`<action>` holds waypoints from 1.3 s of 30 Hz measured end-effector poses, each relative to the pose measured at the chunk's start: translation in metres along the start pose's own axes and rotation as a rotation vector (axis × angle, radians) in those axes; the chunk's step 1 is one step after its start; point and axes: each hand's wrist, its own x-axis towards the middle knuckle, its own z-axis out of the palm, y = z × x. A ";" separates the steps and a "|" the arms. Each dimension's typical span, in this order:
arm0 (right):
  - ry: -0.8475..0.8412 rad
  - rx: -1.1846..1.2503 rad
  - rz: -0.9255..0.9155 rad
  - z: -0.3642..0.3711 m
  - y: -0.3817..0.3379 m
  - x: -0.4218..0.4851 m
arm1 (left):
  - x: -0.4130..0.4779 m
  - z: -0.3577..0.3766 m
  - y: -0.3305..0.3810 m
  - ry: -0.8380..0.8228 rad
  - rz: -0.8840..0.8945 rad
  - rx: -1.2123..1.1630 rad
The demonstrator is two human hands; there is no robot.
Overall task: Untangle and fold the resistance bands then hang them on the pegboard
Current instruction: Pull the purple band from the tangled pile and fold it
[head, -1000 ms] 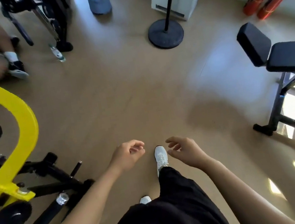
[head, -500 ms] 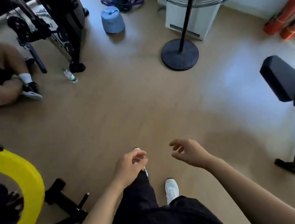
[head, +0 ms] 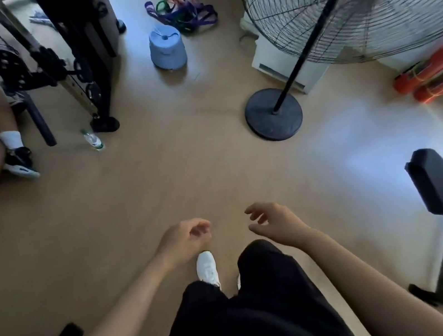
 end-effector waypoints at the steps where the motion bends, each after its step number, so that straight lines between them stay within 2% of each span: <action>1: 0.005 0.007 0.009 -0.010 -0.008 0.015 | 0.016 -0.016 0.007 -0.001 0.004 0.012; 8: -0.009 0.060 0.018 -0.083 -0.034 0.139 | 0.138 -0.100 0.048 -0.044 -0.008 0.051; 12: -0.016 0.048 -0.018 -0.136 -0.048 0.224 | 0.208 -0.151 0.074 -0.015 -0.061 0.033; 18: -0.083 -0.013 -0.076 -0.221 -0.093 0.341 | 0.287 -0.237 0.107 0.099 -0.136 -0.125; 24: -0.047 -0.064 -0.098 -0.290 -0.155 0.450 | 0.352 -0.318 0.116 0.267 -0.189 -0.296; 30: 0.005 -0.037 -0.004 -0.330 -0.218 0.548 | 0.454 -0.417 0.092 0.145 -0.141 -0.299; 35: 0.021 0.025 0.082 -0.363 -0.264 0.615 | 0.539 -0.514 0.095 0.029 -0.050 -0.103; 39: 0.075 0.107 0.118 -0.400 -0.285 0.672 | 0.610 -0.583 0.114 0.035 0.033 -0.048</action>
